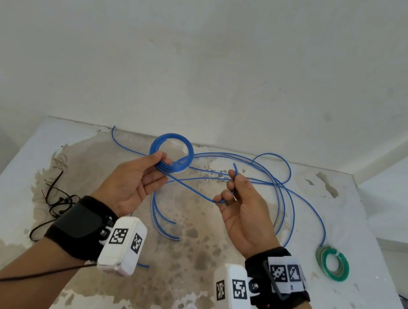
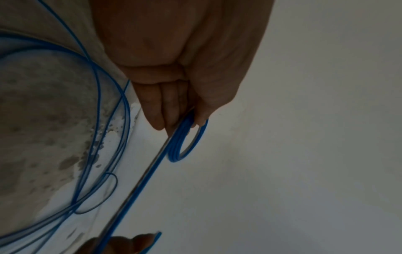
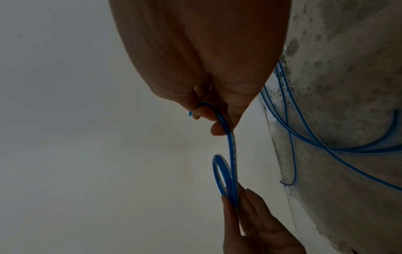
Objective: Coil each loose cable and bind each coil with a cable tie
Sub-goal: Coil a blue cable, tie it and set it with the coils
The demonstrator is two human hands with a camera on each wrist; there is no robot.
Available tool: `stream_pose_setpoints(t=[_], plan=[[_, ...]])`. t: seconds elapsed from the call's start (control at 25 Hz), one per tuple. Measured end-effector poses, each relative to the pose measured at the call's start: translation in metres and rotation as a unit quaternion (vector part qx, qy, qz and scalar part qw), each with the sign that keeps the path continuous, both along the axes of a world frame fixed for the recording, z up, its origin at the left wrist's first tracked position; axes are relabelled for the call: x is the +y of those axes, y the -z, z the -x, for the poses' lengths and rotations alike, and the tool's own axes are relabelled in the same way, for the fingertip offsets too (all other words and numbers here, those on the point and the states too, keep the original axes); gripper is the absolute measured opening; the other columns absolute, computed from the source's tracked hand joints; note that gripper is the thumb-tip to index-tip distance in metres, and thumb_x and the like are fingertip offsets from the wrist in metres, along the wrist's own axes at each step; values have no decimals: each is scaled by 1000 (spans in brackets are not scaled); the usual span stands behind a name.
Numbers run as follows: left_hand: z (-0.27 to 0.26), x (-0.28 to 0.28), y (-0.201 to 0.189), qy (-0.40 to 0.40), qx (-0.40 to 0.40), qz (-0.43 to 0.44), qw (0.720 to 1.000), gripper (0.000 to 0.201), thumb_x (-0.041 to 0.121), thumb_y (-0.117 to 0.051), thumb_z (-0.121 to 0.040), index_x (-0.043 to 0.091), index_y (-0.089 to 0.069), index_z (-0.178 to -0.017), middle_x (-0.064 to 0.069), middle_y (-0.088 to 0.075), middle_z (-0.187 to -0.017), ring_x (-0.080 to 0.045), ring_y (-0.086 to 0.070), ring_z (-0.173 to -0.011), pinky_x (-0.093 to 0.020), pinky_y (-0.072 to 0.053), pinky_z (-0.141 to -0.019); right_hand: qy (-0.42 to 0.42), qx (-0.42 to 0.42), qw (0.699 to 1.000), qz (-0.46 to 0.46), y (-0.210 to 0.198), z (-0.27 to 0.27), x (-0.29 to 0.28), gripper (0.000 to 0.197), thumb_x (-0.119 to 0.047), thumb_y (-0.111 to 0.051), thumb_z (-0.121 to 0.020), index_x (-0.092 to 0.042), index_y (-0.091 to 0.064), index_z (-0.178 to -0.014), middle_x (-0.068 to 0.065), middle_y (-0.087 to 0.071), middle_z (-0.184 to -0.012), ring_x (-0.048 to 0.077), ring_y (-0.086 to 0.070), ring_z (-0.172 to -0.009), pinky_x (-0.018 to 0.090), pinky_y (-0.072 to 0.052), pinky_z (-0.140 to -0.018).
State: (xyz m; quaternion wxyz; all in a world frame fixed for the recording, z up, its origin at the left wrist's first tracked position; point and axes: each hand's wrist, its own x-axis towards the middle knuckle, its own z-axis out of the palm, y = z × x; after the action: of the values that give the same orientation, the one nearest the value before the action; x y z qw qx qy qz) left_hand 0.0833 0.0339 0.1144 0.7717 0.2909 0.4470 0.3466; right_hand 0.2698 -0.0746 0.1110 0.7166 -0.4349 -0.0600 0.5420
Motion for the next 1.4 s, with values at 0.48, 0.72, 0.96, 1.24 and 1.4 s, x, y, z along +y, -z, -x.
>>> stream_pose_setpoints(t=[0.48, 0.72, 0.96, 1.24, 1.4], plan=[[6, -7, 6, 145, 81, -132, 977, 29, 40, -71, -76, 15, -78, -90, -3, -77, -97, -13, -74, -91, -24, -60, -83, 32, -82, 996, -1, -6, -27, 17, 22, -19, -54, -105, -7, -68, -116, -3, -59, -78, 10, -59, -69, 26, -58, -70], [13, -11, 3, 280, 126, -187, 933, 65, 67, -85, -56, 16, -80, -96, -8, -77, -104, -23, -73, -102, -28, -58, -89, -38, -204, 977, 39, -7, -23, 28, 14, -15, -65, -98, -9, -69, -111, -2, -66, -77, 10, -64, -74, 27, -59, -73], [13, -12, -15, 352, 168, -178, 903, 37, 44, -75, -73, 15, -81, -94, -10, -78, -102, -28, -72, -105, -37, -56, -97, -167, -320, 931, 52, -14, -7, 23, 11, -19, -71, -94, -11, -77, -98, 0, -71, -81, 11, -65, -71, 33, -59, -74], [14, -11, -18, 398, 198, -176, 878, 29, 41, -72, -82, 14, -80, -89, -10, -78, -97, -22, -75, -94, -33, -57, -93, -266, -319, 906, 82, -16, -8, 13, 21, -19, -70, -95, -2, -71, -108, 13, -75, -96, 20, -74, -83, 33, -59, -67], [10, -13, -13, 380, 211, -175, 884, 25, 35, -70, -89, 11, -79, -92, -8, -78, -92, -16, -74, -85, -30, -59, -90, -292, -411, 860, 78, -15, -4, 2, 22, -28, -74, -92, -14, -66, -108, 6, -78, -98, 21, -77, -87, 41, -60, -77]])
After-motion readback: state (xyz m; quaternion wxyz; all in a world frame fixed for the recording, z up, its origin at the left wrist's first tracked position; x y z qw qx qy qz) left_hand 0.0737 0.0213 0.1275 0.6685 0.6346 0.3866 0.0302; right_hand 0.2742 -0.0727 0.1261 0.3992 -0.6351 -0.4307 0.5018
